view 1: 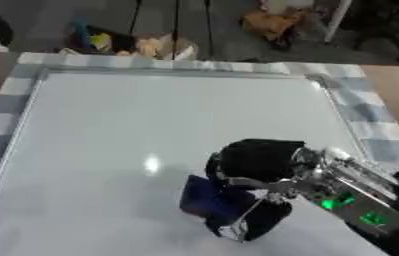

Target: Wipe the whiteboard clean with a brush.

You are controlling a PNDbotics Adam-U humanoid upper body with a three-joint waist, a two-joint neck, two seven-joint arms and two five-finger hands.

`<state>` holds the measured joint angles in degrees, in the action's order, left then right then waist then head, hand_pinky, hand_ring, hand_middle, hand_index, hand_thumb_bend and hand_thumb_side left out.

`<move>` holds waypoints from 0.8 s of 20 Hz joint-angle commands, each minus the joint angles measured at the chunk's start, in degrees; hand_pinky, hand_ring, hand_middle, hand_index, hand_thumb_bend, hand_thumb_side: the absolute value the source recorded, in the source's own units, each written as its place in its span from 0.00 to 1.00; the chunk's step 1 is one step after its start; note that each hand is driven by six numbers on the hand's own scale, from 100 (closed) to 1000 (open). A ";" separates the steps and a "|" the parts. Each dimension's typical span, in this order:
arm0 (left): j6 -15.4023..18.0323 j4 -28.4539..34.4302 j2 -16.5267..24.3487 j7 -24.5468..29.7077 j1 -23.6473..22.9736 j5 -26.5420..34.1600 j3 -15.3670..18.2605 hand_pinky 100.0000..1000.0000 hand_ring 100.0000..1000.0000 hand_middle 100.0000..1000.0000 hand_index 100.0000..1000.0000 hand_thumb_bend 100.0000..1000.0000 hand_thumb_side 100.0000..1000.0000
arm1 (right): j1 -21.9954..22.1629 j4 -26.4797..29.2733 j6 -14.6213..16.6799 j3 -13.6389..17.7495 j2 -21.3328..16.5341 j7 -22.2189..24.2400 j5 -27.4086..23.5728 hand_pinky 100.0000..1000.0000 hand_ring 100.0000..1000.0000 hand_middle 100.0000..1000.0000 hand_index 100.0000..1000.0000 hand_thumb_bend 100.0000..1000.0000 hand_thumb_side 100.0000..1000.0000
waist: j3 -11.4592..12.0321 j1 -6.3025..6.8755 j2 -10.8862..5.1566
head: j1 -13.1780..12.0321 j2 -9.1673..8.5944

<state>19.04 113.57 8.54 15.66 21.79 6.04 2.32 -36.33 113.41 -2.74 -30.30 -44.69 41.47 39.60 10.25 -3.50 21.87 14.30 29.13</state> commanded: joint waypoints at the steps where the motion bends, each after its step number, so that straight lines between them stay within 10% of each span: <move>1: -0.03 1.02 0.29 0.12 0.58 0.05 -0.28 0.30 0.69 0.51 0.56 0.00 0.93 | -0.64 1.18 0.30 0.68 -1.77 2.40 0.01 0.53 0.60 0.41 0.45 0.00 0.55 | 0.00 0.18 -1.13 | 0.29 -0.37; 16: -0.21 1.02 0.19 0.22 0.52 -0.02 -0.29 0.30 0.69 0.51 0.56 0.00 0.93 | -0.35 1.18 5.80 1.31 -2.36 8.49 -1.90 0.64 0.73 0.66 0.52 0.00 0.52 | 0.00 0.14 -1.07 | 0.32 -0.48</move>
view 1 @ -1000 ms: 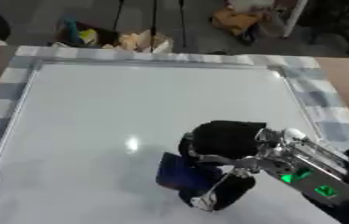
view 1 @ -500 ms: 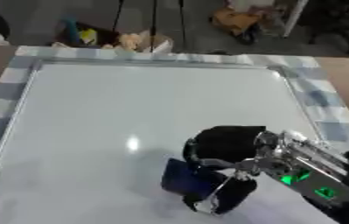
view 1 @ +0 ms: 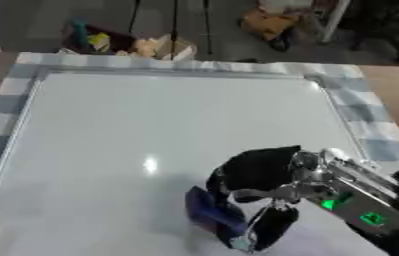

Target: Wipe the whiteboard clean with a brush.

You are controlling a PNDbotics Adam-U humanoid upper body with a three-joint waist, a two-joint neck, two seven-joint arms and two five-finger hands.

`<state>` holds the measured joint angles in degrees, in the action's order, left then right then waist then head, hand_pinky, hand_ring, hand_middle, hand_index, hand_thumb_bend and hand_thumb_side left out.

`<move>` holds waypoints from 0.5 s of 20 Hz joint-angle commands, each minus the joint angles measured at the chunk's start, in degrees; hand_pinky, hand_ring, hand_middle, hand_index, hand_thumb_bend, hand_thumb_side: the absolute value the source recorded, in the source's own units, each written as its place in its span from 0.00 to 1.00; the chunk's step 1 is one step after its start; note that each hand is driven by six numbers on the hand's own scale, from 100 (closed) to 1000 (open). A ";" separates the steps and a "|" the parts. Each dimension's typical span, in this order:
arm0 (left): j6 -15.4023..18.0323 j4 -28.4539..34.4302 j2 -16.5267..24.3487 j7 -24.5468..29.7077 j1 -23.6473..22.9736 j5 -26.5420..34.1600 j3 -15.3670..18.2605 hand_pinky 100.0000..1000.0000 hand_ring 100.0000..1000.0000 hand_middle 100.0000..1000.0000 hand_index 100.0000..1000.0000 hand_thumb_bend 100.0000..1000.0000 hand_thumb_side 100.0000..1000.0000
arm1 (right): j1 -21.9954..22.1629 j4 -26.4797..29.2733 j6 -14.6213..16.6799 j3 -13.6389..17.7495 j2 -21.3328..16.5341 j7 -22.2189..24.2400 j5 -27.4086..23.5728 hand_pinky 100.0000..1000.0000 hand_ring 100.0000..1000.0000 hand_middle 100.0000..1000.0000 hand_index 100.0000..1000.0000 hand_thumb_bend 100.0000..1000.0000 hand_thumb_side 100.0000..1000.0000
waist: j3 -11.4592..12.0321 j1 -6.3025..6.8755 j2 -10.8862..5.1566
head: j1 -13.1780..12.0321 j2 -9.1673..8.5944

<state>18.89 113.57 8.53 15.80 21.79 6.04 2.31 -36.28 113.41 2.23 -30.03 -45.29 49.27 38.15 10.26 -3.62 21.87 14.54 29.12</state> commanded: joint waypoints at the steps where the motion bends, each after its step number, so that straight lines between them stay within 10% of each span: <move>1: -0.06 1.02 0.20 0.09 0.52 -0.02 -0.29 0.30 0.69 0.51 0.56 0.00 0.93 | -0.41 1.18 1.05 1.16 -1.78 0.81 -0.33 0.64 0.73 0.66 0.52 0.00 0.52 | -0.01 0.26 -1.08 | 0.08 -0.46; 10: -0.01 1.02 0.22 0.09 0.62 0.11 -0.34 0.30 0.69 0.52 0.56 0.00 0.93 | -0.47 1.18 1.32 1.41 -1.73 1.19 0.58 0.63 0.72 0.67 0.54 0.11 0.61 | 0.34 0.14 -1.23 | 0.04 -0.53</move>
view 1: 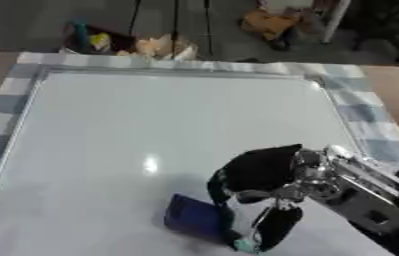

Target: Wipe the whiteboard clean with a brush.

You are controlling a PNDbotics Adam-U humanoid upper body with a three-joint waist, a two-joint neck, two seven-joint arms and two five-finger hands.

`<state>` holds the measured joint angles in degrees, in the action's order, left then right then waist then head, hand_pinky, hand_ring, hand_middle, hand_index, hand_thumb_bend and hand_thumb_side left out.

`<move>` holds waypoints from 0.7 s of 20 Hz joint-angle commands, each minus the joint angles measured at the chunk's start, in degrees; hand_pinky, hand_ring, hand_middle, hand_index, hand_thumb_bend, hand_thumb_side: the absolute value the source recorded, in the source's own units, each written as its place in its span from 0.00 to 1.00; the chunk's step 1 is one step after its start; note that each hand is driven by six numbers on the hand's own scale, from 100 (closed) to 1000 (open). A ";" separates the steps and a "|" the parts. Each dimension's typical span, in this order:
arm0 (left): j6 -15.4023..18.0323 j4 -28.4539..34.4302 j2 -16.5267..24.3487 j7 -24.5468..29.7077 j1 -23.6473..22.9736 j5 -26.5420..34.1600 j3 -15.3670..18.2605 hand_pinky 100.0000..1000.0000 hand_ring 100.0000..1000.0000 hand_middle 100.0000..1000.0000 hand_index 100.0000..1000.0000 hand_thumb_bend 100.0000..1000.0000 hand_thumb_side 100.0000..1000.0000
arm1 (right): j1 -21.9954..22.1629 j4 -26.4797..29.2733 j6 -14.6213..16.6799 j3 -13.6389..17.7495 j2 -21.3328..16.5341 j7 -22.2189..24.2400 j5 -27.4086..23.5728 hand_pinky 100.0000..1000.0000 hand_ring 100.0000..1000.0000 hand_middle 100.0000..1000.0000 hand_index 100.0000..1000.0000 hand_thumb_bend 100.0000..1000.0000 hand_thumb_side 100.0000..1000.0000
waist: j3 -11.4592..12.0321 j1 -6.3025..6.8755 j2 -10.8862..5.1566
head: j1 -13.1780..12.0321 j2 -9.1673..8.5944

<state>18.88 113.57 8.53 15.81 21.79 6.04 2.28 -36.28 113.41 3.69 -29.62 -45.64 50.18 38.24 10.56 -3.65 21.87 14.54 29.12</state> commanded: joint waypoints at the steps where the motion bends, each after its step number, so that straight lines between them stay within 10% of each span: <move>1: -0.01 1.02 0.20 0.11 0.66 0.13 -0.35 0.30 0.69 0.52 0.56 0.00 0.93 | -0.51 1.18 -0.42 1.00 -1.35 0.46 0.83 0.63 0.72 0.66 0.54 0.14 0.62 | 0.10 0.13 -1.23 | 0.05 -0.52; 14: -0.17 1.02 0.23 0.07 0.81 0.22 -0.35 0.30 0.69 0.52 0.56 0.00 0.93 | -0.37 1.18 -3.35 1.49 -1.38 -1.14 4.46 0.63 0.74 0.69 0.54 0.07 0.70 | 0.20 -0.16 -1.38 | -0.05 -0.64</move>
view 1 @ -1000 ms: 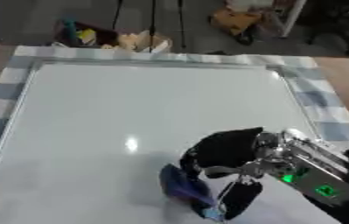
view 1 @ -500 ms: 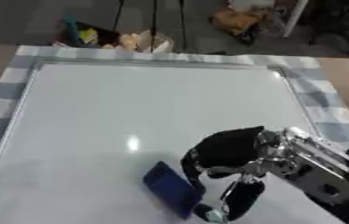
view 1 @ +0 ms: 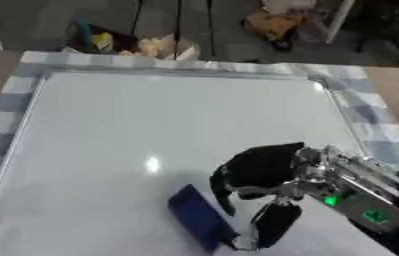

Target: Wipe the whiteboard clean with a brush.

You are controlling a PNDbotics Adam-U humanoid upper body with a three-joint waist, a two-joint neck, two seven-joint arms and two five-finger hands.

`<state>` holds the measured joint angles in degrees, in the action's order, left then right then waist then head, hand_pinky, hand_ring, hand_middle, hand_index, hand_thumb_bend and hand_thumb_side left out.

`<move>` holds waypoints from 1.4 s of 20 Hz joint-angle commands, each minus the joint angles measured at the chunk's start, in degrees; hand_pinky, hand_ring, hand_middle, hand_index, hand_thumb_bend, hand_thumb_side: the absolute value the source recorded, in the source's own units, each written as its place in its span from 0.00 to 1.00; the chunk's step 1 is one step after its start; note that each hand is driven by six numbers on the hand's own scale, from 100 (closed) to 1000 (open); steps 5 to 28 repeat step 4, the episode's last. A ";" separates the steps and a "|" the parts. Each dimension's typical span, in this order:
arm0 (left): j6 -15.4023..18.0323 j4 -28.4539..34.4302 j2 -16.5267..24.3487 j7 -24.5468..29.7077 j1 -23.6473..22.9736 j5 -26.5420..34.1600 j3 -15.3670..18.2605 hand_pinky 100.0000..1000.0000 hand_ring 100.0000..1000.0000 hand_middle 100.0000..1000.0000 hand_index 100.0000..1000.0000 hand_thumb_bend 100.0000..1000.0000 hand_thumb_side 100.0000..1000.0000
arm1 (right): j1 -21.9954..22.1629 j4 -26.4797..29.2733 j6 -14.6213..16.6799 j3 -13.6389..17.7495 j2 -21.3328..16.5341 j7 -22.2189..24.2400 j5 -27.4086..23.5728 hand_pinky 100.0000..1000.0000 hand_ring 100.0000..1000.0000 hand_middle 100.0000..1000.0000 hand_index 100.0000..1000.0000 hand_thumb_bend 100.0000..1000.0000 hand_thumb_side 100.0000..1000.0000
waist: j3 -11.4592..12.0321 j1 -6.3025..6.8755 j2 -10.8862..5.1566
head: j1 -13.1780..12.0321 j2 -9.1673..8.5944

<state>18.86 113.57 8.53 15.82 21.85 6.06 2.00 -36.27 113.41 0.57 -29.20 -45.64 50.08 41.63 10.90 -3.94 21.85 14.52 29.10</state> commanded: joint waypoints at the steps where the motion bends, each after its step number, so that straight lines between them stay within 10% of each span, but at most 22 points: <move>1: -0.16 1.02 0.25 0.04 0.77 0.20 -0.07 0.30 0.69 0.52 0.56 0.00 0.93 | -0.29 1.18 -0.17 1.07 -1.46 -1.44 1.46 0.63 0.73 0.68 0.54 0.06 0.70 | -0.19 0.12 -1.41 | -0.07 -0.62; 28: -0.12 1.02 0.33 -0.04 0.81 0.23 -0.04 0.30 0.68 0.52 0.56 0.00 0.92 | -0.06 1.18 0.24 1.41 -1.65 -2.83 2.04 0.63 0.73 0.68 0.54 0.02 0.71 | -0.37 0.13 -1.61 | -0.21 -0.59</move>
